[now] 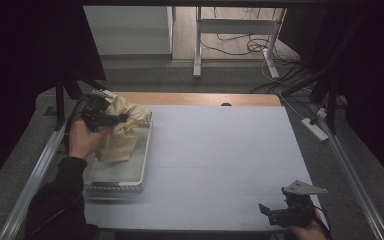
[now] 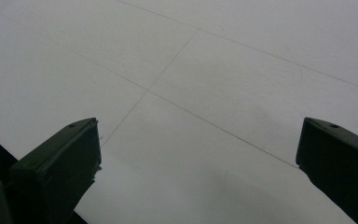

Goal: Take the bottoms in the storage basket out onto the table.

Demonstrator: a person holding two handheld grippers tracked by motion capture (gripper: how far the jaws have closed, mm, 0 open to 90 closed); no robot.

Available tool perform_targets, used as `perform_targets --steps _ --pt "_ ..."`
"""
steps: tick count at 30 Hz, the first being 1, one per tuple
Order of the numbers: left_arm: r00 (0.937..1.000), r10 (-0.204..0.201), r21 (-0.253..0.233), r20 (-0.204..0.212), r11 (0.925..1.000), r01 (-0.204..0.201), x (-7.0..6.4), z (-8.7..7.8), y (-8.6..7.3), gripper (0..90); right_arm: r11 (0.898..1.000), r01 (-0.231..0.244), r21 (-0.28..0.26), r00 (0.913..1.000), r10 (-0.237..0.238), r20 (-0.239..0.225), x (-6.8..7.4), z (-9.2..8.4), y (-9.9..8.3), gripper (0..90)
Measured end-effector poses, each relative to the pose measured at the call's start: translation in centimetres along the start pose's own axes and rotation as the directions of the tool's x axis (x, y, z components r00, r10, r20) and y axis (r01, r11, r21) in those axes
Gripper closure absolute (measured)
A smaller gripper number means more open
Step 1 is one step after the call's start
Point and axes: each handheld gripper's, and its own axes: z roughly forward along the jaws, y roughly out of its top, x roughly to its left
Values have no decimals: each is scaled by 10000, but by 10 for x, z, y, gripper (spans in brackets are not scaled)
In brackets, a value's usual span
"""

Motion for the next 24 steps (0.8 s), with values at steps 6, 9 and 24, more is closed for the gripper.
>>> perform_targets --steps 6,9,24 --pt "9999 169 -157 28 9997 -169 -5 -8 9 625 10000 12 18 10000 -12 4 0 0 0 3" --pt "9997 232 -274 61 9994 -231 -8 -12 13 624 10000 0 1 10000 0 -1 0 0 0 3" --pt "9973 720 -689 102 9951 -712 -22 -28 34 623 10000 12 18 10000 -12 3 0 0 0 3"
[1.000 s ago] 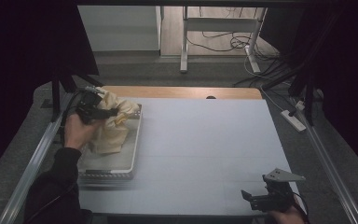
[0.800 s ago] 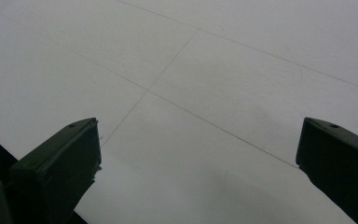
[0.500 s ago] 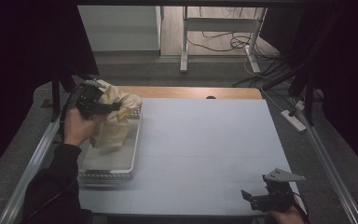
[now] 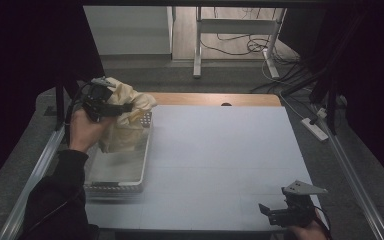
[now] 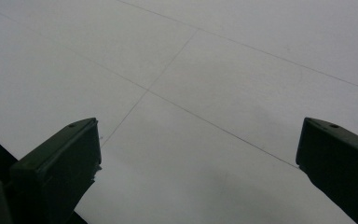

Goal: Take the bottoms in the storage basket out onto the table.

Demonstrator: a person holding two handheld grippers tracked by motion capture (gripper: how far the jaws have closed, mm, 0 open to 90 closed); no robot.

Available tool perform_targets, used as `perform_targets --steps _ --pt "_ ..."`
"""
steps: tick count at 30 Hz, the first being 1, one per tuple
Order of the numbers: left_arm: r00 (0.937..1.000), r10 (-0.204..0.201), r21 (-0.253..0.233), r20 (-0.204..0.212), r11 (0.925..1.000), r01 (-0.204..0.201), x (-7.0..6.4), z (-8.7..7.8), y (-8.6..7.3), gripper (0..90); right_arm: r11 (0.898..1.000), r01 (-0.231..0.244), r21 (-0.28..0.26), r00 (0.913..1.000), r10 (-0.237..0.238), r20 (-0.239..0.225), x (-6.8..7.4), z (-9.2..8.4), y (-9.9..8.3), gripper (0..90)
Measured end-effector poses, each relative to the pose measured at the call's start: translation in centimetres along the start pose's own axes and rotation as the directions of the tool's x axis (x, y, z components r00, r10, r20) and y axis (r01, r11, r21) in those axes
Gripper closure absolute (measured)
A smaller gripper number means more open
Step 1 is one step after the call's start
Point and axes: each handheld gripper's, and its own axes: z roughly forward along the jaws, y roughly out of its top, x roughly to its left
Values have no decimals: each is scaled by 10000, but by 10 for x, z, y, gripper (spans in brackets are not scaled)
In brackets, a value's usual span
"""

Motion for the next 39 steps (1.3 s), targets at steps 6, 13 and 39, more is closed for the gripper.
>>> perform_targets --steps 6,13,39 --pt "9997 235 -118 65 9997 -234 -6 -3 9 622 10000 2 -1 10000 -2 -7 0 0 0 3" --pt "9989 389 -344 256 9987 -380 -13 -5 19 623 10000 -6 -16 10000 6 -15 0 0 0 3" --pt "9866 1164 -1034 1141 9891 -1048 -47 0 54 622 10000 -6 5 10000 6 -38 0 0 0 3"
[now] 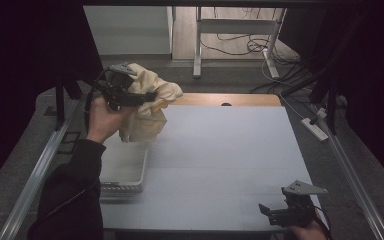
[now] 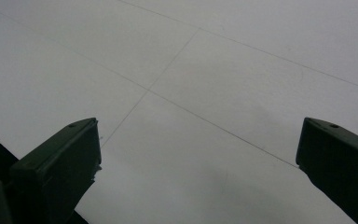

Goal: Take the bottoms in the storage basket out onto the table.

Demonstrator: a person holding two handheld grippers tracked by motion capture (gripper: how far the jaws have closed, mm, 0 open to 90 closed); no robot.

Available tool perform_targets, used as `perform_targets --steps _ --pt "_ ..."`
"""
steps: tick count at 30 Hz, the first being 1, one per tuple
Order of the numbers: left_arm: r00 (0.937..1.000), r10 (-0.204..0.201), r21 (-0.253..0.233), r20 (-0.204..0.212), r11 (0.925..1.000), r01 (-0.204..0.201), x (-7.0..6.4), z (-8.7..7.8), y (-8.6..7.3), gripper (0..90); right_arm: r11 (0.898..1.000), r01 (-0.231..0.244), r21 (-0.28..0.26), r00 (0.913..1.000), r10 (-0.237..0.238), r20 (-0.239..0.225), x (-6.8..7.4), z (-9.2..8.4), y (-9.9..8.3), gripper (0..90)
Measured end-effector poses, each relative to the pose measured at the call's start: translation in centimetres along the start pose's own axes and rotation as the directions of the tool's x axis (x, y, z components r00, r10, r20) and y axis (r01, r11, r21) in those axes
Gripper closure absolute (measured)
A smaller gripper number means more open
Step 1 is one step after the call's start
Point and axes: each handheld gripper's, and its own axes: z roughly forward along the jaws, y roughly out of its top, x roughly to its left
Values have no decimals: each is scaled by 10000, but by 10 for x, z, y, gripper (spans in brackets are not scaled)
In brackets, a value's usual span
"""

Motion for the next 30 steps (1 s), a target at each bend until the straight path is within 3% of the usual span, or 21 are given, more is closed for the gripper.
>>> perform_targets --steps 11,30 --pt "9988 311 27 370 9995 -312 -17 20 9 622 10000 -14 -20 10000 14 -18 0 0 0 3" --pt "9920 870 500 911 9945 -918 -47 68 11 621 10000 -35 -68 10000 34 -55 -1 -1 0 3"
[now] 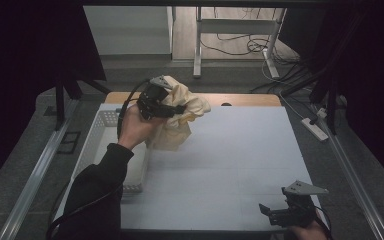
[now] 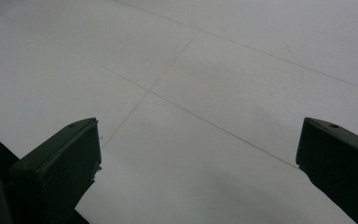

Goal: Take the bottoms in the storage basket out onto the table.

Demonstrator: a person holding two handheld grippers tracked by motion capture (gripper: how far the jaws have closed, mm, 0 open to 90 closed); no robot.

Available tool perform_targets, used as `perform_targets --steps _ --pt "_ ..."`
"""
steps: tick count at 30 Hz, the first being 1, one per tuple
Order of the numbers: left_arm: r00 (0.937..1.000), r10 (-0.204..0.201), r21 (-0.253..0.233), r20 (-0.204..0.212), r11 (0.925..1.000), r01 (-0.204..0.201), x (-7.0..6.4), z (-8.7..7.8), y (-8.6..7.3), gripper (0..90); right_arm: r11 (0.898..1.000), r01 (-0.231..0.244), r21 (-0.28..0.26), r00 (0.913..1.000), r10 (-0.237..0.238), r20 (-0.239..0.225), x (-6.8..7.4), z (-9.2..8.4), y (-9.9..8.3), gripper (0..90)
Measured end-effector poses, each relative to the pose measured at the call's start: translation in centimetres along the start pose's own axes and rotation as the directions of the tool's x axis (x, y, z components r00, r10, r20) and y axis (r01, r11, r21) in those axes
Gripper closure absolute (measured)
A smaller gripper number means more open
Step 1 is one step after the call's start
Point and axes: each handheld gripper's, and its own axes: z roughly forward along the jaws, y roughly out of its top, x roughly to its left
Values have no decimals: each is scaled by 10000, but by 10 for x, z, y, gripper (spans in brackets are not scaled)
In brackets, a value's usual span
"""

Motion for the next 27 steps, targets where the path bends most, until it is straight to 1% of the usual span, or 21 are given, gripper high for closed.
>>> perform_targets --steps 7,16,20,27 --pt "9998 175 257 94 9995 -177 -8 18 0 621 10000 5 -3 10000 -5 -14 0 0 0 3" --pt "9991 321 616 276 9975 -337 -17 43 -3 621 10000 10 -15 10000 -11 -26 0 0 0 3" --pt "9989 383 762 277 9963 -403 -22 54 -5 619 10000 -1 -40 10000 1 -36 0 0 0 3" --pt "9988 199 945 456 9952 -242 -24 72 -9 617 10000 15 -31 10000 -15 -38 -1 0 0 3"
